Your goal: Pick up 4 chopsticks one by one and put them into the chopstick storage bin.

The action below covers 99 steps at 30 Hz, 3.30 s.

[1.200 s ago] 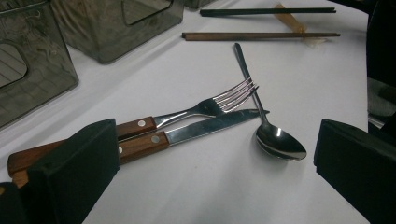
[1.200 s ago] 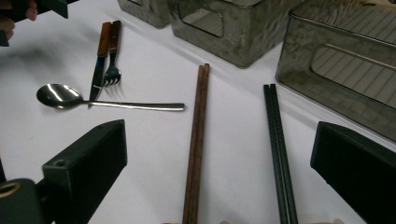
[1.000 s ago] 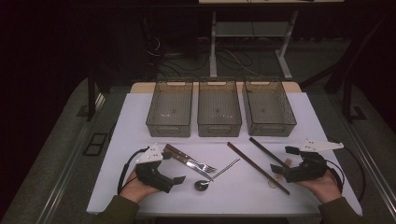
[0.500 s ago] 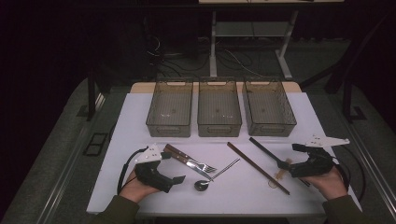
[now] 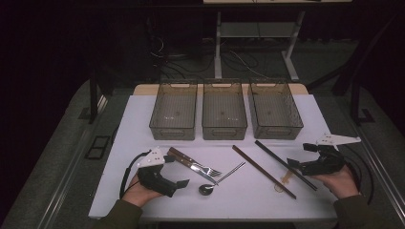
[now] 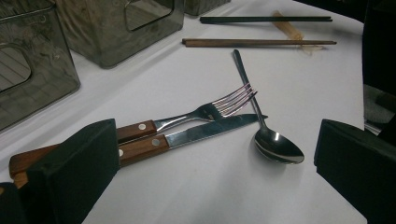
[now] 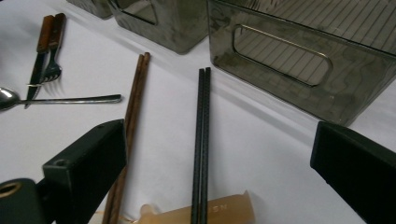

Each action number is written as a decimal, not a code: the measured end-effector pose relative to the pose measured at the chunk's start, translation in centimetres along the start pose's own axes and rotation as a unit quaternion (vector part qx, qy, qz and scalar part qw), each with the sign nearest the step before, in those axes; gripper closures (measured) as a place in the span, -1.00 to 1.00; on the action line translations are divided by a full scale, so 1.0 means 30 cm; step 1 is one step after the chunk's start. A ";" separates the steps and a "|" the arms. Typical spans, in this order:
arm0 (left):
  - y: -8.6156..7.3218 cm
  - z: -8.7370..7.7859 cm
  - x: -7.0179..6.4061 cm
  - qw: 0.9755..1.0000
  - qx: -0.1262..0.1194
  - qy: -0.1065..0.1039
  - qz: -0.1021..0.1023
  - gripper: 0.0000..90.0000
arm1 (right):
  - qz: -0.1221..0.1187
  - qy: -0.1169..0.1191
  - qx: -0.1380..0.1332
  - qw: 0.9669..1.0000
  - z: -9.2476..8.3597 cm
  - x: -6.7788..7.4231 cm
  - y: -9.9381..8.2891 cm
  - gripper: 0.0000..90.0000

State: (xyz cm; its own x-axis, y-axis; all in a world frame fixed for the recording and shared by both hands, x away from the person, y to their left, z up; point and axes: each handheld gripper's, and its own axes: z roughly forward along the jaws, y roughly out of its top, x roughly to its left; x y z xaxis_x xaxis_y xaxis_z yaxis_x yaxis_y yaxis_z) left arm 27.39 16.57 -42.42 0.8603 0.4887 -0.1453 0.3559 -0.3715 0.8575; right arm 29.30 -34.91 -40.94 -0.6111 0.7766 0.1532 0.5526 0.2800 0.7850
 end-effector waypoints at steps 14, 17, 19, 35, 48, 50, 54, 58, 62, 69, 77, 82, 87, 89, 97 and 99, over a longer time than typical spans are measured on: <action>-0.003 0.006 0.000 1.000 -0.001 0.003 -0.002 -1.00 | 0.010 -0.003 0.003 1.000 0.046 -0.051 0.033 -0.92; -0.005 0.006 0.004 1.000 0.001 0.005 -0.005 -1.00 | 0.015 0.004 0.001 1.000 0.058 -0.061 0.043 -0.83; -0.005 0.006 0.003 1.000 0.001 0.005 -0.004 -1.00 | 0.012 0.003 0.008 1.000 0.068 -0.063 0.049 -0.75; -0.010 0.001 0.009 1.000 0.001 0.012 -0.008 -0.98 | -0.005 0.029 0.059 0.998 0.078 -0.027 0.040 -0.14; -0.012 0.005 0.010 1.000 0.003 0.014 -0.009 -0.97 | -0.018 0.022 0.103 0.994 0.084 -0.008 0.033 0.53; -0.012 0.004 0.010 1.000 0.005 0.015 -0.008 -0.97 | -0.018 0.020 0.109 0.994 0.087 -0.007 0.032 0.60; -0.011 0.005 0.009 1.000 0.005 0.016 -0.007 -0.97 | -0.018 0.020 0.119 0.993 0.091 -0.006 0.030 0.67; -0.012 0.005 0.009 1.000 0.006 0.016 -0.007 -0.97 | -0.021 0.020 0.127 0.991 0.095 -0.002 0.028 0.70; -0.012 0.005 0.009 1.000 0.006 0.017 -0.007 -0.97 | -0.023 0.018 0.134 0.991 0.098 -0.001 0.026 0.72; -0.012 0.006 0.009 1.000 0.005 0.016 -0.007 -0.97 | -0.026 0.016 0.141 0.990 0.101 0.000 0.024 0.77; -0.012 0.007 0.008 1.000 0.006 0.016 -0.007 -0.97 | -0.029 0.014 0.148 0.989 0.105 0.001 0.022 0.80; -0.012 0.007 0.008 1.000 0.006 0.016 -0.007 -0.97 | -0.033 0.010 0.153 0.988 0.109 0.002 0.021 0.80; -0.013 0.008 0.008 1.000 0.005 0.015 -0.007 -0.97 | -0.031 0.002 0.157 0.987 0.114 -0.001 0.017 0.80; -0.012 0.007 0.008 1.000 0.007 0.015 -0.007 -0.97 | -0.030 0.001 0.158 0.987 0.117 -0.002 0.016 0.81; -0.012 0.007 0.008 1.000 0.009 0.015 -0.005 -0.97 | -0.037 -0.002 0.166 0.985 0.137 0.002 0.012 0.82; -0.012 0.008 0.008 1.000 0.009 0.015 -0.005 -0.97 | -0.041 -0.004 0.171 0.984 0.143 0.004 0.011 0.82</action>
State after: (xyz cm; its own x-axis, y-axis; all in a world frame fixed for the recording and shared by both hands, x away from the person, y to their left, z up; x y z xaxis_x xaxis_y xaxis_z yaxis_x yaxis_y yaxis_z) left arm 27.56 16.63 -42.90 0.8455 0.5155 -0.1395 0.3715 -0.3800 0.8471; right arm 31.85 -32.31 -43.25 -0.6573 0.7480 0.0923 0.6618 0.5142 0.5456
